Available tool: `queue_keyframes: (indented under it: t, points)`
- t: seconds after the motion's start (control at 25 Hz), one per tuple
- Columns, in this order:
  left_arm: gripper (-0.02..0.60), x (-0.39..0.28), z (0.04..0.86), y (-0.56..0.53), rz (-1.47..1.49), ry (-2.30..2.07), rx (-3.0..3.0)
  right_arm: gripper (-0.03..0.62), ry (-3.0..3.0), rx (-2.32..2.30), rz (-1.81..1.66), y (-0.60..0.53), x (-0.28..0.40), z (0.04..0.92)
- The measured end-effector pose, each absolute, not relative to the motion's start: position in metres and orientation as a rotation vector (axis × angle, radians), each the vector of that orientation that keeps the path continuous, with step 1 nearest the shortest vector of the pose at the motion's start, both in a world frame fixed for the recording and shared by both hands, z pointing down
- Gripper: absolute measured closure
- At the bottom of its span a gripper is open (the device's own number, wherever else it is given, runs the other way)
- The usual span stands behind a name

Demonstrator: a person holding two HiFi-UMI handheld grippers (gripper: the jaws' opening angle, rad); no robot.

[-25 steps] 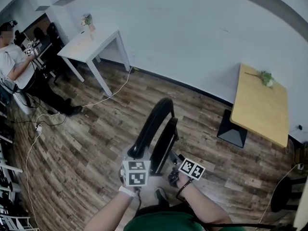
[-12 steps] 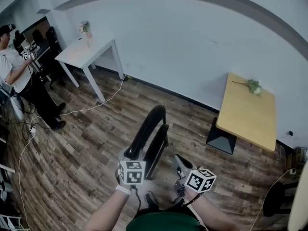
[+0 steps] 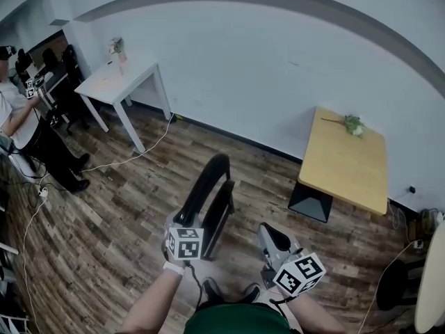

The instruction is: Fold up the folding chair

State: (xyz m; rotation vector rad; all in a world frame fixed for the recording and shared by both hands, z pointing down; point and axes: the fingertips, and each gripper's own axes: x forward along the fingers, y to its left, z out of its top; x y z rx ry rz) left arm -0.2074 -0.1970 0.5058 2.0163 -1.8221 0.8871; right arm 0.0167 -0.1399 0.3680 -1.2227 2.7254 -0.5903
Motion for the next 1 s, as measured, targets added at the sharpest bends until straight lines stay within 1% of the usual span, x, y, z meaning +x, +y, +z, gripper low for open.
queue_keyframes:
  t: [0.2, 0.68, 1.0]
  points:
    - [0.414, -0.205, 0.504, -0.199, 0.894, -1.830, 2.015, 0.591, 2.748, -1.288, -0.351, -0.133, 0.033, 0.327]
    - [0.413, -0.213, 0.504, -0.200, 0.891, -1.825, 2.017, 0.591, 2.787, -1.463, 0.055, -0.122, 0.048, 0.287]
    - [0.411, -0.216, 0.504, -0.201, 0.879, -1.815, 2.016, 0.591, 2.762, -1.540, 0.108, -0.129, 0.050, 0.284]
